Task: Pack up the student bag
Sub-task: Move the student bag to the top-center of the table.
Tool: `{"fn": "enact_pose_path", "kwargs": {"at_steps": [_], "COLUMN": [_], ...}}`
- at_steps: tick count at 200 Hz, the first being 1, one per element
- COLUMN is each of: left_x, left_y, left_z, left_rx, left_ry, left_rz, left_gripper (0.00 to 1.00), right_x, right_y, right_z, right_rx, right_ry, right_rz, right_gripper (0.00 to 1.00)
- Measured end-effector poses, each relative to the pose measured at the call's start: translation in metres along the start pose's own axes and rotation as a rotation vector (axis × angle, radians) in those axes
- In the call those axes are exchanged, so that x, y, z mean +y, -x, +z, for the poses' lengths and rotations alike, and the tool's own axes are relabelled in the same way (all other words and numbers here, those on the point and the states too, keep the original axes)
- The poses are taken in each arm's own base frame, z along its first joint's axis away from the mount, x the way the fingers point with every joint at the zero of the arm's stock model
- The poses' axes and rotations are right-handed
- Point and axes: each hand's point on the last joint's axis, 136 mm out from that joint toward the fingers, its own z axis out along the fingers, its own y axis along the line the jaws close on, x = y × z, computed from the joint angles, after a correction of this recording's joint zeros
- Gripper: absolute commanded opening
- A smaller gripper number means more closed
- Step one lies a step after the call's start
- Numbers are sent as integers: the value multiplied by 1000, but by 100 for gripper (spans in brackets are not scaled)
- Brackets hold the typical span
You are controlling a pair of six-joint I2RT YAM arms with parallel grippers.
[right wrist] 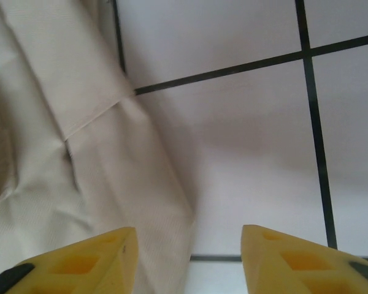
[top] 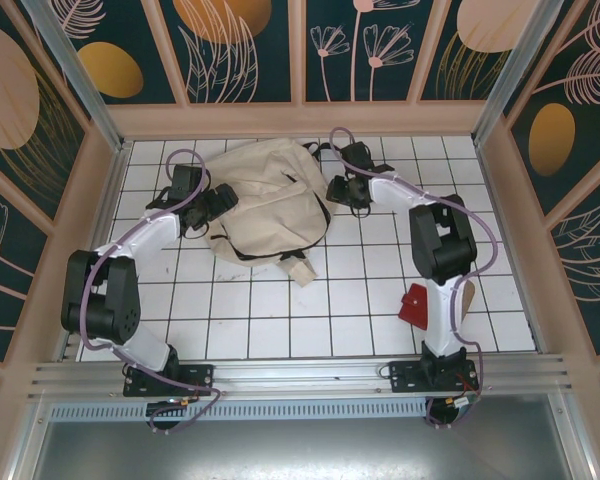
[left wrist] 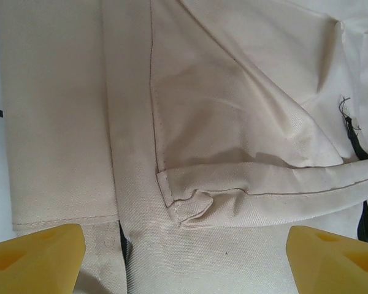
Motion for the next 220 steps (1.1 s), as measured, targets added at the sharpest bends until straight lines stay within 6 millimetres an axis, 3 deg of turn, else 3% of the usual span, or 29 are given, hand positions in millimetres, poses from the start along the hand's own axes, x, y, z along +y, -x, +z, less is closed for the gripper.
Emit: {"fn": "enact_pose_path", "kwargs": {"at_steps": [52, 72, 101, 128, 174, 220], "left_x": [0, 2, 3, 2, 3, -1], "left_y": [0, -3, -5, -5, -11, -33], "left_z": [1, 2, 3, 0, -15, -14], "left_rx": [-1, 2, 10, 5, 7, 94], "left_ry": [-3, -1, -2, -5, -22, -83], "left_rz": [-2, -2, -2, -2, 17, 31], "left_gripper": [86, 86, 86, 86, 82, 76], "right_x": [20, 26, 27, 22, -23, -75], "right_y": [-4, -9, -12, -11, -9, 52], "right_z": [18, 20, 27, 27, 9, -8], "right_rx": [73, 100, 127, 116, 56, -67], "right_ry": [106, 149, 164, 153, 84, 13], "right_rz": [7, 15, 36, 44, 108, 152], "right_gripper": [47, 34, 2, 0, 0, 0]}}
